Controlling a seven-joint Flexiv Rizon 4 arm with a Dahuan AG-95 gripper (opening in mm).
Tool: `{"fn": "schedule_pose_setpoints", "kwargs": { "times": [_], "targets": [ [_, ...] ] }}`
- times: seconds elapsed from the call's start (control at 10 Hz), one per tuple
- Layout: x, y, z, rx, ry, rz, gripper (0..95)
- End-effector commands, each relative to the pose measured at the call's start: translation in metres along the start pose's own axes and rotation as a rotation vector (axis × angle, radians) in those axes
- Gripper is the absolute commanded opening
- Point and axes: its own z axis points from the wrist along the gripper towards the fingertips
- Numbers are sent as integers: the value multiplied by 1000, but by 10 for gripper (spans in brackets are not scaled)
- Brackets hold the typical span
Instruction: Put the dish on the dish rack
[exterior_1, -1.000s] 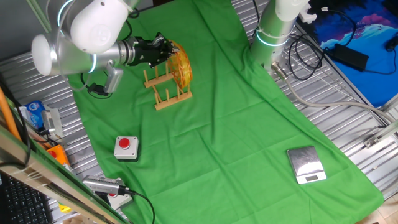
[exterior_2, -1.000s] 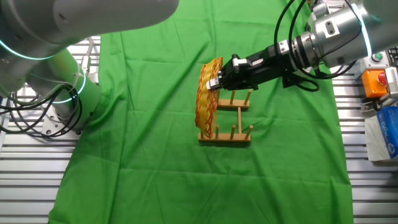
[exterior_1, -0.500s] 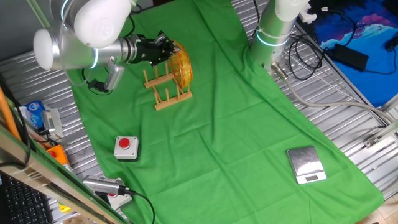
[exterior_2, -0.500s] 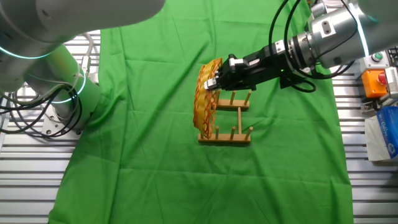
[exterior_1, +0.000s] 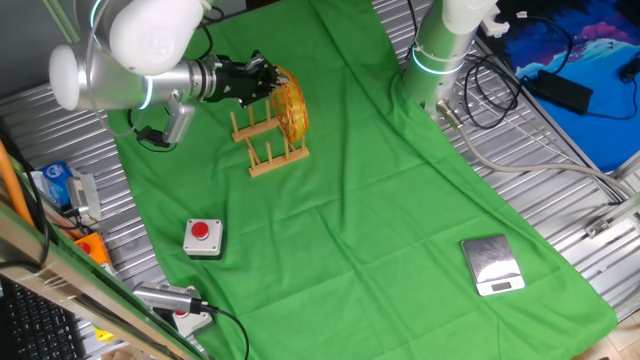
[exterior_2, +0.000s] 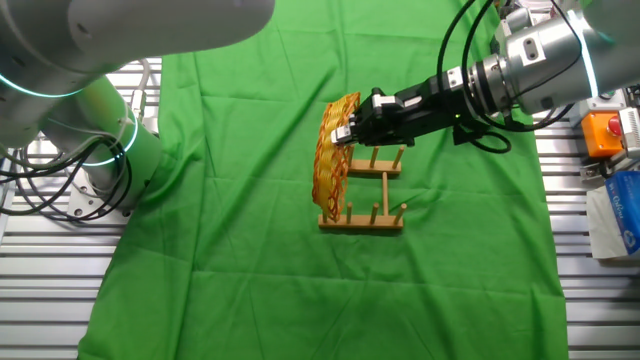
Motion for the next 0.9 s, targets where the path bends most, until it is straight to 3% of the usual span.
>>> {"fn": "schedule_pose_setpoints", "kwargs": {
  "times": [0.1, 0.9],
  "targets": [
    [0, 1, 3, 2, -2, 2, 0],
    [-3, 2, 9, 4, -19, -3, 0]
  ]
}}
